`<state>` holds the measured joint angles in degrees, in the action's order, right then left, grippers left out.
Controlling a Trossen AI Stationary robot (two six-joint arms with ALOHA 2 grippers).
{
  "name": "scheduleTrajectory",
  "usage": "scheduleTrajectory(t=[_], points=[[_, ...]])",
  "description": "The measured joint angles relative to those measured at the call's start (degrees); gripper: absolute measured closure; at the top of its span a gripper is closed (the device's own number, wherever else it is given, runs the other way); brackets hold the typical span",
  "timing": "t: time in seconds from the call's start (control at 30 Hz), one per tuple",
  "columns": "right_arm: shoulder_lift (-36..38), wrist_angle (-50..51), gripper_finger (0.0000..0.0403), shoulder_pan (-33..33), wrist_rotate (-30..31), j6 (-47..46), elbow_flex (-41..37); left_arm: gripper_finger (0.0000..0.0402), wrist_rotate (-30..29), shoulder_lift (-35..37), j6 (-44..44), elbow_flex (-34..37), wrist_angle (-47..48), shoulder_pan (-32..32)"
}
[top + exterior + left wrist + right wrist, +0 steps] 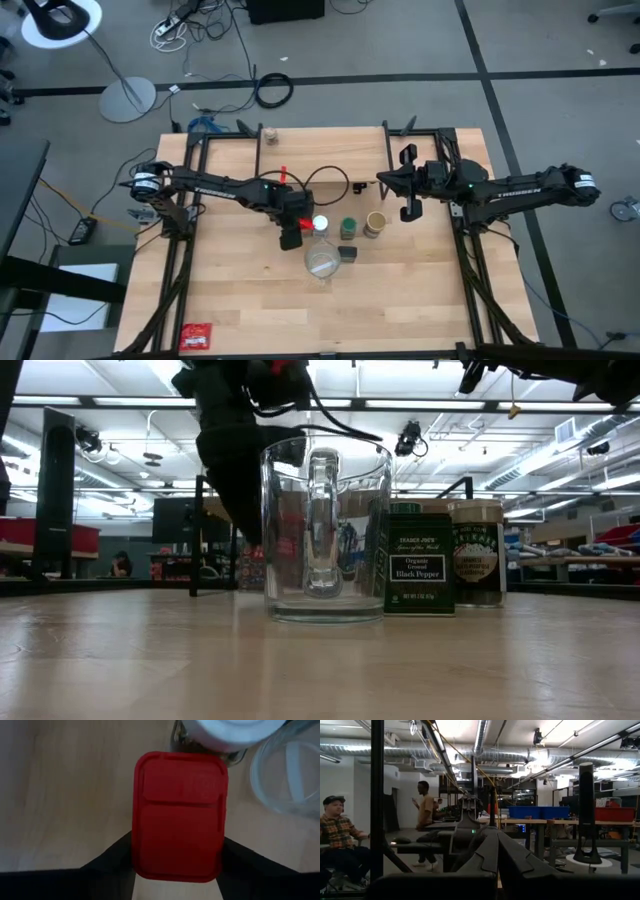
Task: Shelf spices
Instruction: Move the red seasoning can to the center of the table
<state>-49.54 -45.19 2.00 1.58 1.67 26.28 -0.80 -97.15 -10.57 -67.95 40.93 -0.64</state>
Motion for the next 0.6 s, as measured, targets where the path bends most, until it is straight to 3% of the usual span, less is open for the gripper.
scheduleTrajectory(t=[0.33, 0.6], points=[[0.0, -0.24, 0.04, 0.0, 0.02, 0.0, 0.0, 0.0196, -7.88, 5.48, -0.38, -9.93, 10.7, 0.39], [0.0, 0.26, 0.04, 0.0, 0.04, 0.92, 0.0, 0.0196, -19.26, 8.73, -11.48, -28.03, 20.35, 0.42]])
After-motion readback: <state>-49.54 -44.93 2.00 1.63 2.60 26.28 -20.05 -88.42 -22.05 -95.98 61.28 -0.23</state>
